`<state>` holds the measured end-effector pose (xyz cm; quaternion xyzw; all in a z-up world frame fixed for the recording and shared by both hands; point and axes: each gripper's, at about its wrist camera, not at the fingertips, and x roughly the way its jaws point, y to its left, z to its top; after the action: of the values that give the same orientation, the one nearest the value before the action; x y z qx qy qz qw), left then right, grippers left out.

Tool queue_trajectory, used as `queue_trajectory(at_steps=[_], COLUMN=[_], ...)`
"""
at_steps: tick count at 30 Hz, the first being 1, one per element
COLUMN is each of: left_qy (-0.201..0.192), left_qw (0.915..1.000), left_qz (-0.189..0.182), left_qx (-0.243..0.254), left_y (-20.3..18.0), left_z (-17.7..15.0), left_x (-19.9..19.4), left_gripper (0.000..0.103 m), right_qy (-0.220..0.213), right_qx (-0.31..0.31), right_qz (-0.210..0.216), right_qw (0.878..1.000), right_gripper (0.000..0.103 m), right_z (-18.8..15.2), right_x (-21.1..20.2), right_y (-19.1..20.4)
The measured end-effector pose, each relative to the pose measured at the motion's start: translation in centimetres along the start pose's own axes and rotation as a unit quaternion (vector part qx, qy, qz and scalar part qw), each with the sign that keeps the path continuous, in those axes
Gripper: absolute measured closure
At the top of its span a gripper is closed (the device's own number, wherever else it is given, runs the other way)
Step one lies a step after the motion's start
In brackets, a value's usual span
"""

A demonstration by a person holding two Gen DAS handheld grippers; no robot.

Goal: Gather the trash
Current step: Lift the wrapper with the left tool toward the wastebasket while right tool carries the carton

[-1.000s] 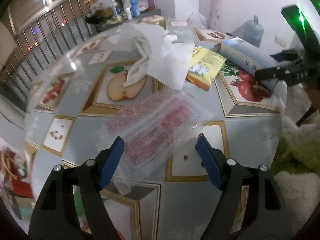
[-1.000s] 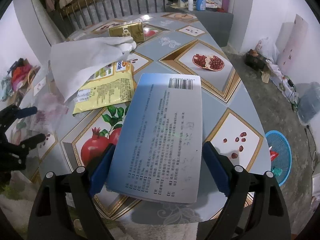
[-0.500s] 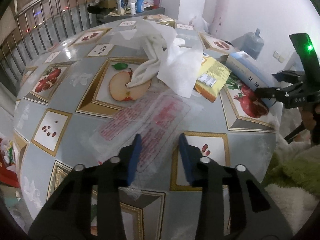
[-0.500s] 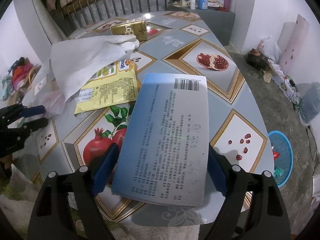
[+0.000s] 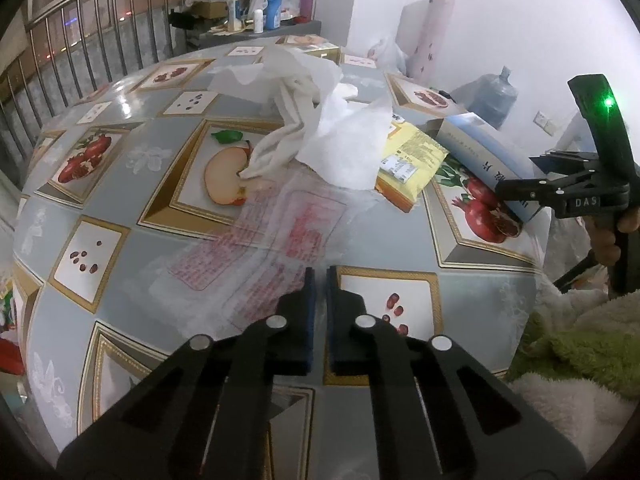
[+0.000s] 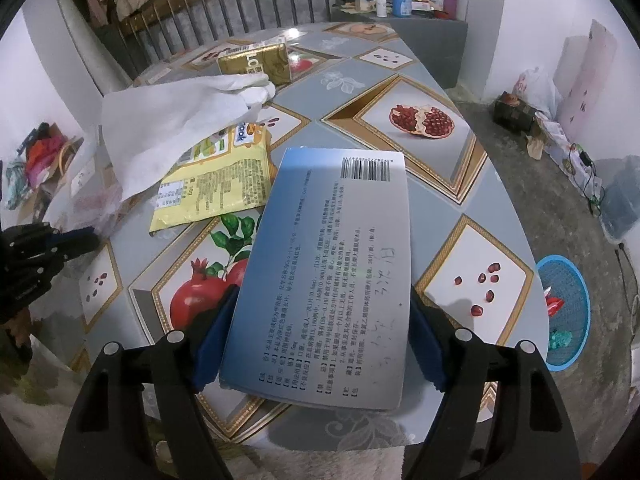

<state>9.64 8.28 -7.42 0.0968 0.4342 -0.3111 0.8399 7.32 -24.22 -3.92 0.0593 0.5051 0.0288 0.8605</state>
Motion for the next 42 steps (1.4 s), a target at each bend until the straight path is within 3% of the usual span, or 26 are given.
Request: queue_trajectory(at_steps=[14, 26, 34, 42], left_qy=[-0.026, -0.088, -0.127, -0.150], left_qw=[0.9990, 0.9941, 0.9917, 0.9849], left_qz=[0.018, 0.040, 0.012, -0.059], left_qx=[-0.033, -0.050, -0.020, 0.064], left_y=[0.2, 0.0, -2.9, -9.6], left_z=[-0.4, 0.6, 3.6, 9.6], left_x=[-3.2, -9.1, -12.0, -11.6], left_gripper=[0.103, 0.103, 0.103, 0.103], right_qy=[-0.016, -0.053, -0.096, -0.169], right_qx=[0.033, 0.063, 0.090, 0.150], right_qz=[0.027, 0.045, 0.059, 0.047], right_qw=[0.999, 0.996, 0.990, 0.973], right_gripper=[0.030, 0.031, 0.031, 0.031], right_z=[-0.3, -0.7, -1.7, -2.8], right_x=[-1.5, -3.9, -6.5, -10.7], right_y=[-1.2, -2.4, -4.1, -9.4])
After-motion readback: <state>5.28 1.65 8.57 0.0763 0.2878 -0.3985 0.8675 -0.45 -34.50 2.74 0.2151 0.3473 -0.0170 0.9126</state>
